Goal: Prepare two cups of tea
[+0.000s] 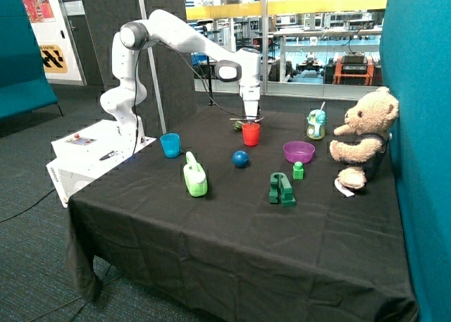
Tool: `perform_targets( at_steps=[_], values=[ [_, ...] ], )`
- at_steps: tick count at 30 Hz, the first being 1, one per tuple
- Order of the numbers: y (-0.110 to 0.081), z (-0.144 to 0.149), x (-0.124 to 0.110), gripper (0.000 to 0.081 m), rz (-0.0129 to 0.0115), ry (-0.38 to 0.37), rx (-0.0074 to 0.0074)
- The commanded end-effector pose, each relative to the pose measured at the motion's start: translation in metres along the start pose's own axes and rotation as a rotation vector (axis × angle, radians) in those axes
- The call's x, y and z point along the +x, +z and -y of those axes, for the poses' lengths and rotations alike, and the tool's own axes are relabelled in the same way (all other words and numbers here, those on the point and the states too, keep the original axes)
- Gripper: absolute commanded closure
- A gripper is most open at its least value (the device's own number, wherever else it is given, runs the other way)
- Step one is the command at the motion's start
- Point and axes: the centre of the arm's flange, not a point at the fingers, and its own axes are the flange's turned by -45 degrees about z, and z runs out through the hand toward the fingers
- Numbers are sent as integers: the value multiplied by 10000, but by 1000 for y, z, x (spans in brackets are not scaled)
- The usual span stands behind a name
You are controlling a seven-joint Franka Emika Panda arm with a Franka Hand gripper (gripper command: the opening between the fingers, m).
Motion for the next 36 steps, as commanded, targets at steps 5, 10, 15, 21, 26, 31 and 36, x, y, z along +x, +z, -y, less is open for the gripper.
perform_targets(
  at_steps=[5,10,15,21,26,31,36],
  values=[
    [3,1,3,230,16,-48,15],
    [-7,1,1,239,16,-93,15],
    [-22,4,-10,312,15,-244,15],
    [-34,10,-31,379,15,-377,15],
    [-38,13,-43,407,15,-394,15],
    [-42,16,-59,428,15,-429,15],
    [-46,19,-76,444,15,-404,15]
  ],
)
